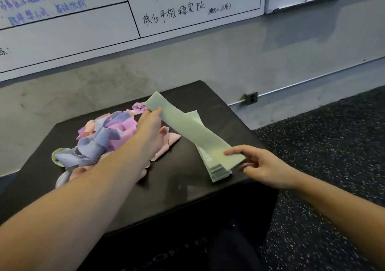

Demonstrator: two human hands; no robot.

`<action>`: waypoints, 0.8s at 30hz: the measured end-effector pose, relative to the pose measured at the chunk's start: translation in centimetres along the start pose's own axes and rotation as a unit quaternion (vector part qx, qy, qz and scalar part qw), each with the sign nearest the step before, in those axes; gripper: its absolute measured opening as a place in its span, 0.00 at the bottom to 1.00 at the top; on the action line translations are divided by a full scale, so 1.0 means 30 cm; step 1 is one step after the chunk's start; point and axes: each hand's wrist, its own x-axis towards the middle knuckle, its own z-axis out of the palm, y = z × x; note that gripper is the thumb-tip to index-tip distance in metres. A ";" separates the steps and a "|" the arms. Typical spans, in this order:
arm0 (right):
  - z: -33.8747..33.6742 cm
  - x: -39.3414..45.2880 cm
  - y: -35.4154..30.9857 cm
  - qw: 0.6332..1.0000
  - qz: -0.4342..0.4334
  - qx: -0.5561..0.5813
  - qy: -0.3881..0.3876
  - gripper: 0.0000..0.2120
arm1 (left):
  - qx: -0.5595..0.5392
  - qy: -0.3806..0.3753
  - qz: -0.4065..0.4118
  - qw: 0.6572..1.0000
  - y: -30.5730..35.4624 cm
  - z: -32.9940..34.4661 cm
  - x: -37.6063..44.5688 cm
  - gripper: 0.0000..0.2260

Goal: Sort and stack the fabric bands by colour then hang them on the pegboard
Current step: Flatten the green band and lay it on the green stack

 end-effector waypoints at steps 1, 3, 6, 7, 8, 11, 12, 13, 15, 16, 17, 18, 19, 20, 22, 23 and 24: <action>-0.007 0.004 0.011 1.000 -0.006 -0.013 0.009 0.23 | 0.046 0.009 0.004 0.999 -0.007 0.004 0.023 0.08; -0.020 0.016 0.029 0.998 -0.025 -0.027 0.042 0.18 | 0.111 0.011 0.012 0.994 -0.018 0.015 0.060 0.07; -0.041 0.043 0.069 0.982 -0.104 -0.126 0.093 0.09 | 0.157 0.007 0.050 0.986 -0.039 0.037 0.112 0.06; -0.048 0.053 0.082 0.970 -0.130 -0.173 0.108 0.10 | 0.174 0.002 0.059 0.983 -0.046 0.048 0.130 0.06; -0.053 0.065 0.095 0.957 -0.154 -0.212 0.122 0.11 | 0.190 -0.005 0.064 0.980 -0.053 0.060 0.153 0.07; -0.058 0.106 0.107 0.908 -0.251 -0.302 0.146 0.10 | 0.245 -0.029 0.071 0.966 -0.071 0.097 0.221 0.08; -0.053 0.123 0.107 0.897 -0.273 -0.314 0.148 0.10 | 0.256 -0.035 0.072 0.963 -0.078 0.107 0.245 0.08; -0.047 0.142 0.108 0.890 -0.286 -0.322 0.150 0.09 | 0.266 -0.040 0.074 0.960 -0.084 0.119 0.267 0.08; -0.031 0.182 0.111 0.882 -0.302 -0.330 0.146 0.08 | 0.284 -0.040 0.079 0.955 -0.097 0.138 0.312 0.09; -0.024 0.200 0.116 0.882 -0.307 -0.331 0.138 0.07 | 0.290 -0.038 0.082 0.953 -0.105 0.145 0.330 0.09; -0.016 0.217 0.124 0.881 -0.311 -0.334 0.123 0.07 | 0.297 -0.038 0.084 0.950 -0.114 0.151 0.348 0.09; -0.010 0.233 0.135 0.881 -0.315 -0.338 0.104 0.07 | 0.304 -0.039 0.087 0.948 -0.127 0.155 0.368 0.09; -0.004 0.245 0.150 0.881 -0.316 -0.344 0.081 0.07 | 0.313 -0.041 0.088 0.945 -0.139 0.160 0.383 0.10; 0.001 0.254 0.168 0.883 -0.311 -0.347 0.059 0.07 | 0.325 -0.042 0.088 0.941 -0.152 0.164 0.397 0.10; 0.010 0.260 0.205 0.894 -0.296 -0.335 0.030 0.08 | 0.356 -0.047 0.088 0.929 -0.178 0.173 0.416 0.12; 0.013 0.261 0.221 0.903 -0.287 -0.318 0.025 0.08 | 0.363 -0.048 0.087 0.927 -0.192 0.176 0.431 0.13; 0.015 0.259 0.234 0.912 -0.278 -0.300 0.024 0.09 | 0.365 -0.048 0.088 0.926 -0.207 0.180 0.444 0.13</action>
